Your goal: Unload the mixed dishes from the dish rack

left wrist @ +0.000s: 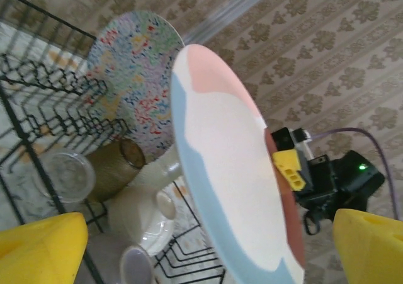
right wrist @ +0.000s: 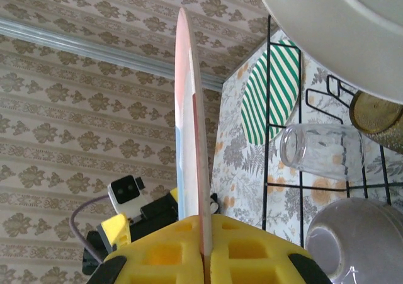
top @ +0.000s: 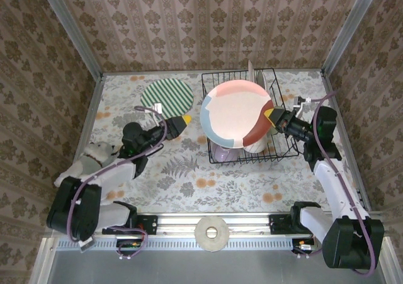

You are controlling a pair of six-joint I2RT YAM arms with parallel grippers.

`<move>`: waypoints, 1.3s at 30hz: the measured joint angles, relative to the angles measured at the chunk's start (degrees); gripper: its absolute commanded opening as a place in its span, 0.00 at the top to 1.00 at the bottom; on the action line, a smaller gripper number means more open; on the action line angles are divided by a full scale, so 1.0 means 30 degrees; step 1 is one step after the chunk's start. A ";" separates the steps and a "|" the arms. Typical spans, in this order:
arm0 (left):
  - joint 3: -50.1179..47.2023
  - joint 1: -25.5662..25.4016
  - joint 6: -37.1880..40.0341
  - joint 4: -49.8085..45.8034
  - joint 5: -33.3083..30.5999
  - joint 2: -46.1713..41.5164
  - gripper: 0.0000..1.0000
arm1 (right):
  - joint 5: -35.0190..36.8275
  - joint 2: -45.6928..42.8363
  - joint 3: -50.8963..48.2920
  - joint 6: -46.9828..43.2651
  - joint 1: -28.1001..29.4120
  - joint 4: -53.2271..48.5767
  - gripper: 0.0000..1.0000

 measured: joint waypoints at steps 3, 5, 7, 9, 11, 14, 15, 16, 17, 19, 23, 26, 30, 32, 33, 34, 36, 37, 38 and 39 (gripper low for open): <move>0.0619 0.0000 -0.1785 0.1712 0.1129 0.1887 0.02 | -0.0342 0.0058 -0.0444 0.0328 0.0000 0.0605 1.00; 0.0845 -0.0022 -0.2812 0.2754 0.1705 0.3067 0.04 | -0.0554 0.0058 -0.0663 0.0568 0.0000 0.0991 1.00; 0.1005 -0.0146 -0.3563 0.3366 0.2106 0.4051 0.06 | -0.0758 0.0058 -0.0765 0.0670 0.0000 0.1180 1.00; 0.1078 -0.0379 -0.3912 0.3534 0.2390 0.4590 0.06 | -0.0918 0.0058 -0.0780 0.0721 0.0000 0.1275 1.00; 0.1195 -0.0714 -0.4073 0.3606 0.2637 0.4743 0.07 | -0.1049 0.0058 -0.0780 0.0721 0.0000 0.1355 1.00; 0.1632 -0.1450 -0.4204 0.4007 0.2900 0.4743 0.11 | -0.1282 0.0058 -0.0780 0.0699 0.0007 0.1348 1.00; 0.1814 -0.1683 -0.4240 0.4116 0.2980 0.4743 0.13 | -0.1326 0.0058 -0.0780 0.0699 0.0007 0.1348 1.00; 0.2004 -0.1931 -0.4255 0.4262 0.3031 0.4743 0.15 | -0.1370 0.0058 -0.0780 0.0699 0.0007 0.1348 1.00; 0.2135 -0.2135 -0.4284 0.4342 0.3038 0.4743 0.18 | -0.1384 0.0058 -0.0780 0.0699 0.0007 0.1348 1.00; 0.2288 -0.2419 -0.4444 0.4422 0.3031 0.4743 0.25 | -0.1392 0.0058 -0.0780 0.0656 0.0044 0.1348 1.00; 0.2390 -0.2630 -0.4787 0.4561 0.2951 0.4809 0.38 | -0.1384 0.0058 -0.0780 0.0488 0.0131 0.1304 1.00; 0.2390 -0.2637 -0.5085 0.4597 0.2798 0.4816 0.44 | -0.1392 0.0058 -0.0780 0.0466 0.0189 0.1107 1.00; 0.2390 -0.2652 -0.5421 0.4619 0.2492 0.4816 0.52 | -0.1392 0.0058 -0.0780 0.0415 0.0226 0.1042 1.00; 0.2390 -0.2645 -0.5683 0.4619 0.2346 0.4816 0.58 | -0.1413 0.0058 -0.0780 0.0415 0.0226 0.1035 1.00; 0.2390 -0.2645 -0.5712 0.4605 0.2280 0.4816 0.62 | -0.1443 0.0058 -0.0780 0.0415 0.0226 0.1035 1.00; 0.2390 -0.2645 -0.5785 0.4590 0.2229 0.4816 0.66 | -0.1443 0.0058 -0.0780 0.0415 0.0226 0.1035 1.00; 0.2382 -0.2645 -0.5829 0.4517 0.2142 0.4816 0.72 | -0.1464 0.0058 -0.0780 0.0415 0.0248 0.1042 1.00; 0.2382 -0.2645 -0.5880 0.4481 0.2076 0.4816 0.77 | -0.1464 0.0058 -0.0780 0.0415 0.0262 0.1049 1.00; 0.2375 -0.2645 -0.5931 0.4430 0.2011 0.4816 0.83 | -0.1486 0.0058 -0.0780 0.0415 0.0262 0.1049 1.00; 0.2375 -0.2645 -0.5938 0.4364 0.1974 0.4816 0.91 | -0.1508 0.0058 -0.0780 0.0423 0.0262 0.1049 1.00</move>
